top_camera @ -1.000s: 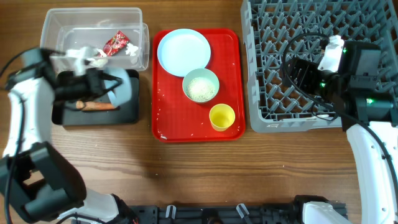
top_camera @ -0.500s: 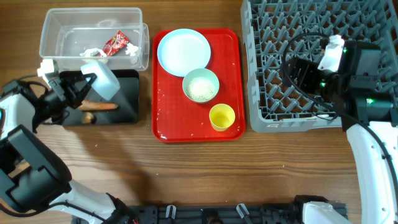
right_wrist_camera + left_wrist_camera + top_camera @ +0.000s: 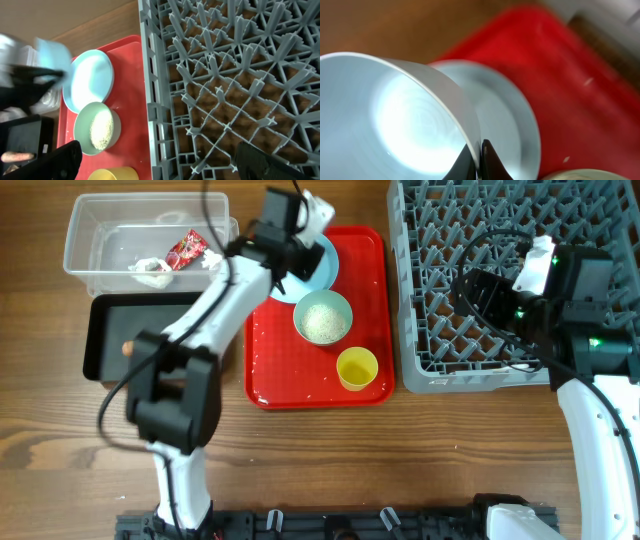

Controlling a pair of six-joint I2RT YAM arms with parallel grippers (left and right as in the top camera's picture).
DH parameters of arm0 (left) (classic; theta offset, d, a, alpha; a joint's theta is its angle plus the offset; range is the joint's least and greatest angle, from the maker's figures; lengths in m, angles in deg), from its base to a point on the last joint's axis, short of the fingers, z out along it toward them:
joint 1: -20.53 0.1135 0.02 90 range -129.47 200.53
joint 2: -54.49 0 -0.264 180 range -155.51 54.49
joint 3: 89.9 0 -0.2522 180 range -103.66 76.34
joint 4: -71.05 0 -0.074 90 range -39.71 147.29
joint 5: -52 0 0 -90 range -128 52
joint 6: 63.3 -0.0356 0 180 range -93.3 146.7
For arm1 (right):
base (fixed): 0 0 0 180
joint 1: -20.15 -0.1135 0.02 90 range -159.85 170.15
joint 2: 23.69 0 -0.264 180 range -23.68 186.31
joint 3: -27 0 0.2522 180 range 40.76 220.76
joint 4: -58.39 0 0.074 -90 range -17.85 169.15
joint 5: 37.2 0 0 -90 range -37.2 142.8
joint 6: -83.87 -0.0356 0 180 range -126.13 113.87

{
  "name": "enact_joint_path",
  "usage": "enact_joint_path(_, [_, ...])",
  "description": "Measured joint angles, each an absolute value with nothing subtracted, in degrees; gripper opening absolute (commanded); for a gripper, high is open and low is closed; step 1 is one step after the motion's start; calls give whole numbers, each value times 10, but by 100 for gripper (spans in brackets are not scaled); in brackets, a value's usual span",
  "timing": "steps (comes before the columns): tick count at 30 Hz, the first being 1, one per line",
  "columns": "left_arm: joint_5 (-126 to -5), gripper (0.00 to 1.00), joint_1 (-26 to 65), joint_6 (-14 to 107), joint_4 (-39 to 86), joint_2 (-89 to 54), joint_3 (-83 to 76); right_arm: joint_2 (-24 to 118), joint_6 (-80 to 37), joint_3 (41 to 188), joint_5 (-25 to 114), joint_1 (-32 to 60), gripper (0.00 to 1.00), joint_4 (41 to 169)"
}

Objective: Sort waste into correct bins and load items into the dishwasher rack

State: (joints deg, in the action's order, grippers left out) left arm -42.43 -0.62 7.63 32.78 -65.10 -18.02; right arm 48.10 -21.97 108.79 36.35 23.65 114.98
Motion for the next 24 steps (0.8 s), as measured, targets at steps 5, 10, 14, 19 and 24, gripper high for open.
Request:
enact_joint_path(5, [-393,90,-25,64,311,-710,-179,481,-220,1088,364,237,100,1150])
enact_joint_path(10, [-389,99,-25,129,262,-680,-177,481,-224,1088,363,237,100,1150])
enact_joint_path(14, [-429,62,-25,204,166,-538,-179,481,-224,1088,364,237,100,1150])
enact_joint_path(19, [-525,47,-69,384,151,-592,-182,481,-226,1088,363,237,100,1150])
enact_joint_path(24, [-507,36,-139,485,173,-693,-181,481,-231,1088,363,237,100,1155])
